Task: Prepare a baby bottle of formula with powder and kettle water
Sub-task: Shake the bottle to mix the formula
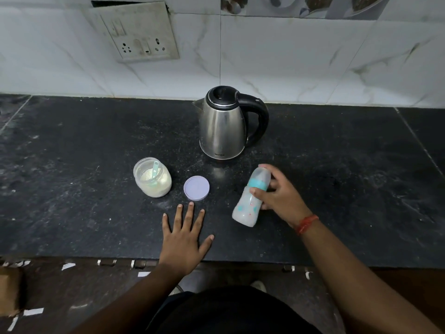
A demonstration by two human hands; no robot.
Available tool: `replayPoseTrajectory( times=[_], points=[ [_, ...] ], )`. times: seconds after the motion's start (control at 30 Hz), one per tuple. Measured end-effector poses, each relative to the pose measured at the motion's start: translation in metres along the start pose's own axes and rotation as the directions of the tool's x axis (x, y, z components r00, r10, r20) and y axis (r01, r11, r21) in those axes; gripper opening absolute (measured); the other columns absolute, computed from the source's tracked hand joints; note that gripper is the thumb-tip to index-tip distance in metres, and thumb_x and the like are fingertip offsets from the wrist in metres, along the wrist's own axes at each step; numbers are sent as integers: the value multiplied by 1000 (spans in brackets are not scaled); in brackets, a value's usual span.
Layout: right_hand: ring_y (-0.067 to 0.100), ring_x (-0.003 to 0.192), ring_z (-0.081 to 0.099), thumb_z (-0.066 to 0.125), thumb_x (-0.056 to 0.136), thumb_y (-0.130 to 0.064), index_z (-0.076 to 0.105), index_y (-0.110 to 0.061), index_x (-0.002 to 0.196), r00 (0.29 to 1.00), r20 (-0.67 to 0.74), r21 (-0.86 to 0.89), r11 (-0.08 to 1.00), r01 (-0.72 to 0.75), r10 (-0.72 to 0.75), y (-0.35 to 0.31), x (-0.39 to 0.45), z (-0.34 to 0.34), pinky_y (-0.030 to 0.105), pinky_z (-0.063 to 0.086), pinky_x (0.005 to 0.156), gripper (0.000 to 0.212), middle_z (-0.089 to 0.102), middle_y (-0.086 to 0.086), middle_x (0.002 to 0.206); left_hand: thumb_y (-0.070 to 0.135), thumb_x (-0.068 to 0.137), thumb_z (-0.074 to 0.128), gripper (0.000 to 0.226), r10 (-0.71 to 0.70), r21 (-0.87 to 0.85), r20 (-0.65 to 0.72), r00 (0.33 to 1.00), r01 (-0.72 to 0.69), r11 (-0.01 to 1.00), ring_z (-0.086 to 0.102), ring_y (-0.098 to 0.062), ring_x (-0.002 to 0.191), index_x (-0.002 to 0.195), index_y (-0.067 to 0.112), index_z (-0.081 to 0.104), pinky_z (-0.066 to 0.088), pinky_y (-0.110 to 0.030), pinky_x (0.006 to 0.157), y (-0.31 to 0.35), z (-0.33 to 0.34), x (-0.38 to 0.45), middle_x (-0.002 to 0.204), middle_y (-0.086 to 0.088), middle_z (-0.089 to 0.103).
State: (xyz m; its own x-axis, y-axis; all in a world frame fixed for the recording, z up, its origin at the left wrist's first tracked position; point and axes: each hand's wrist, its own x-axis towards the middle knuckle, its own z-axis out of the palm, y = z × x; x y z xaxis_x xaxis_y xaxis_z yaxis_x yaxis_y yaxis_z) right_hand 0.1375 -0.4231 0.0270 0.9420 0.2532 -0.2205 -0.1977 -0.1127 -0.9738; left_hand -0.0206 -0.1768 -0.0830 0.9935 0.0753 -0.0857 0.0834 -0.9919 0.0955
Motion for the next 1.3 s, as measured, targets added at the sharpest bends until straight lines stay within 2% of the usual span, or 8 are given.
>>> replayPoseTrajectory(
  times=[0.13, 0.47, 0.73, 0.83, 0.97, 1.1, 1.2, 1.3],
  points=[
    [18, 102, 74, 76, 91, -20, 56, -49, 114, 966, -258, 200, 977, 70, -16, 1, 2, 2, 38, 63, 72, 42, 67, 9, 120, 73, 100, 17, 78, -3, -2, 7, 1000, 3, 1000, 17, -37, 158, 162, 27, 29, 11, -70, 121, 2, -2, 1, 170, -9, 24],
    [20, 104, 73, 77, 89, -16, 54, -44, 128, 998, 57, 9, 1000, -7, 7, 4, -4, 13, 39, 64, 70, 53, 68, 10, 121, 73, 100, 15, 78, -2, -7, 5, 1000, 2, 1000, 16, -37, 158, 162, 27, 30, 12, -70, 121, 1, -3, 0, 170, -10, 26],
    [21, 103, 73, 78, 88, -15, 54, -49, 126, 997, 70, -3, 1000, -12, 12, 12, -11, 14, 36, 63, 68, 56, 69, 5, 116, 73, 101, 16, 78, 1, -6, 2, 1000, -1, 1000, 16, -36, 158, 162, 27, 29, 11, -70, 121, 0, -2, 0, 170, -9, 25],
    [17, 103, 73, 75, 92, -19, 50, -38, 131, 978, -210, 152, 988, 32, 1, 14, -8, 11, 37, 63, 73, 50, 66, 6, 122, 73, 101, 16, 78, -4, 5, 7, 1000, 4, 1000, 15, -36, 158, 162, 27, 28, 12, -70, 121, 2, -3, 1, 170, -9, 24],
    [24, 101, 73, 79, 87, -16, 53, -41, 132, 997, 71, -49, 999, -9, 12, 10, -8, 12, 42, 64, 70, 58, 69, 10, 118, 73, 101, 15, 78, 1, -5, -2, 1000, -1, 1000, 16, -36, 158, 162, 27, 29, 12, -70, 121, 1, -3, 0, 170, -9, 25],
    [18, 102, 74, 75, 91, -19, 52, -34, 131, 977, -211, 174, 984, 36, 2, 4, -2, 7, 38, 64, 71, 49, 67, 8, 119, 73, 100, 14, 78, -4, 3, 1, 1000, 4, 1000, 16, -36, 158, 162, 27, 29, 11, -70, 122, 3, -4, 0, 170, -9, 24],
    [18, 100, 74, 80, 86, -17, 54, -43, 133, 992, 118, -58, 998, -40, 46, 4, -4, 11, 36, 63, 67, 59, 68, 10, 117, 73, 100, 16, 78, -1, 0, 0, 1000, 1, 1000, 16, -37, 158, 162, 27, 30, 11, -70, 122, 1, -3, -1, 170, -9, 25],
    [19, 100, 74, 79, 88, -20, 52, -37, 135, 991, -132, 59, 998, 0, 8, 3, -2, 10, 39, 64, 71, 56, 69, 9, 117, 73, 101, 15, 77, -11, 3, 7, 1000, 11, 1000, 16, -36, 158, 162, 28, 28, 10, -69, 122, 3, -4, 0, 170, -9, 25]
  ],
)
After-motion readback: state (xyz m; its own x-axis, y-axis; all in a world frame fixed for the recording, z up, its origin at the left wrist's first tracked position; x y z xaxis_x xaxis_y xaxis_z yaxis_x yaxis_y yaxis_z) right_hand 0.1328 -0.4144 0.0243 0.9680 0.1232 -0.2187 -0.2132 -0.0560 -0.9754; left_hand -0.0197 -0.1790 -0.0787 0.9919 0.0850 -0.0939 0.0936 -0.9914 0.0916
